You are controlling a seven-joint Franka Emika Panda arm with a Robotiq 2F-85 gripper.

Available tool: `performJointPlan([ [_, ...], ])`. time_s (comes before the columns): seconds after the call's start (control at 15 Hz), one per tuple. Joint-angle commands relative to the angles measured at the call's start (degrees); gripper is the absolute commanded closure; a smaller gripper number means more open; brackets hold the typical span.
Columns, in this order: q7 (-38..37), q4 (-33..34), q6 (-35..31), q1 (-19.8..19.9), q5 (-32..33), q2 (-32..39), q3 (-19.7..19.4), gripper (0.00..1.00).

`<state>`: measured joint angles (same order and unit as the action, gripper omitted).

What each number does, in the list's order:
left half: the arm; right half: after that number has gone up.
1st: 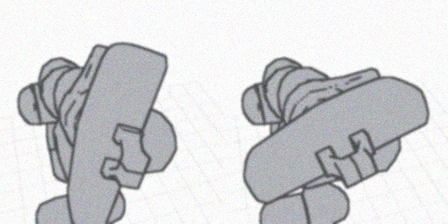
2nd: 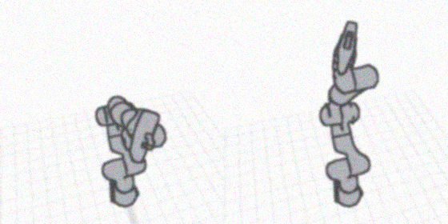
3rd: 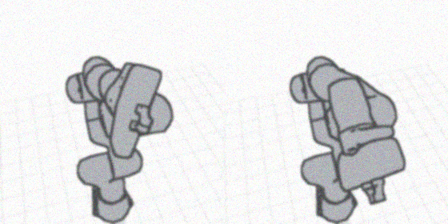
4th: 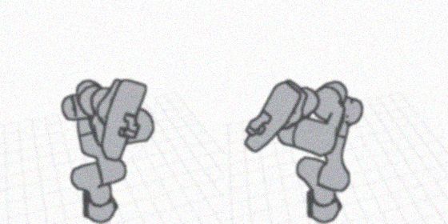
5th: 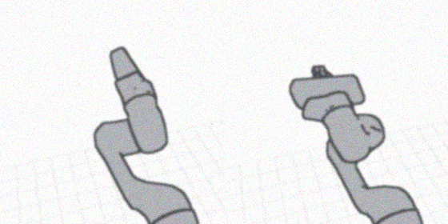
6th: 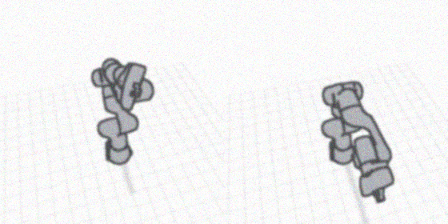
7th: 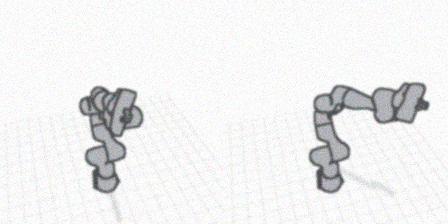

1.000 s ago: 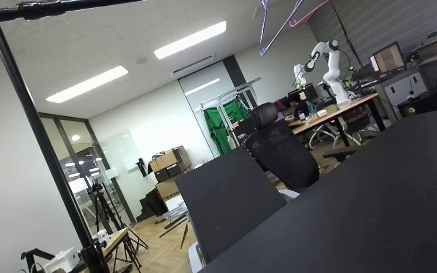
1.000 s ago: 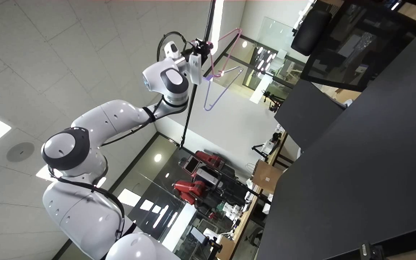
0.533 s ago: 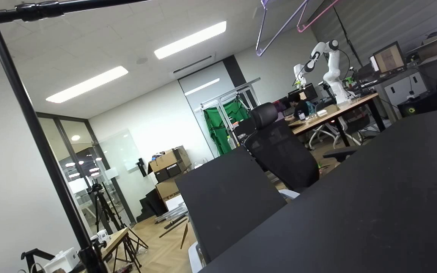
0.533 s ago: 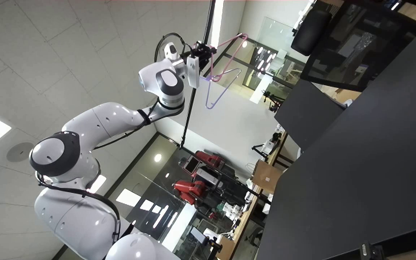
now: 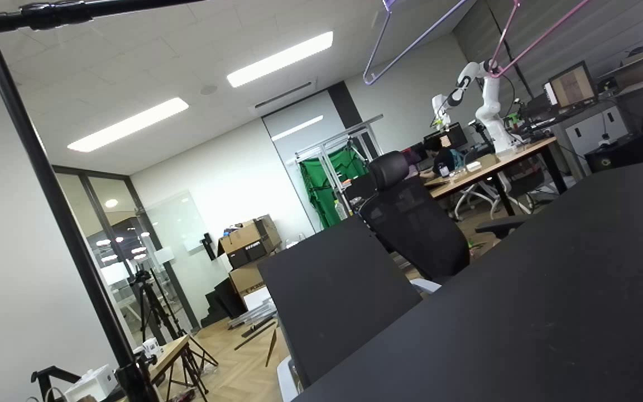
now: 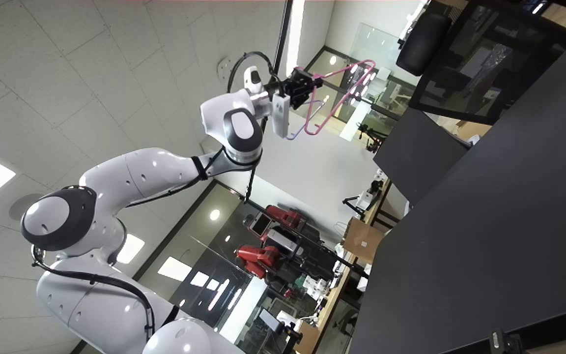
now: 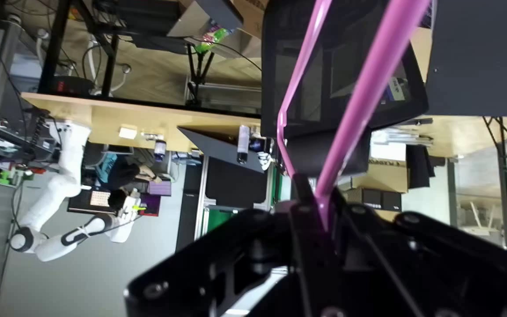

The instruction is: Remove the pink hanger from the rail

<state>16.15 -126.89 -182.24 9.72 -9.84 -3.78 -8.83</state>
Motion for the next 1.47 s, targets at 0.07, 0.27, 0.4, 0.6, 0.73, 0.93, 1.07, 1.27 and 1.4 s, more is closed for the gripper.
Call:
performJointPlan([
  [0.07, -3.16, 1.02, -7.97, 2.80, 7.91, 11.35, -2.95, 0.98],
  [0.27, -0.07, 2.27, 6.56, 5.41, 3.15, 12.14, 4.06, 0.98],
  [0.4, -0.60, 0.46, 2.98, 4.10, 4.65, 12.92, 1.23, 0.92],
  [0.6, -0.55, 1.35, 4.70, 4.26, 3.59, 12.83, 3.57, 0.92],
  [0.73, -0.44, 1.50, 5.14, 4.60, 3.55, 12.72, 3.58, 0.92],
  [0.93, -0.36, 1.51, 5.25, 4.89, 3.55, 12.69, 3.58, 0.92],
  [1.07, -3.09, 1.27, -0.20, 3.59, 5.48, 14.80, 1.49, 0.98],
  [1.27, -5.64, 2.43, -15.10, -1.46, 4.45, 23.30, -4.94, 0.98],
  [1.4, -2.79, 3.68, -24.43, -6.78, -3.13, 31.69, -9.87, 0.98],
])
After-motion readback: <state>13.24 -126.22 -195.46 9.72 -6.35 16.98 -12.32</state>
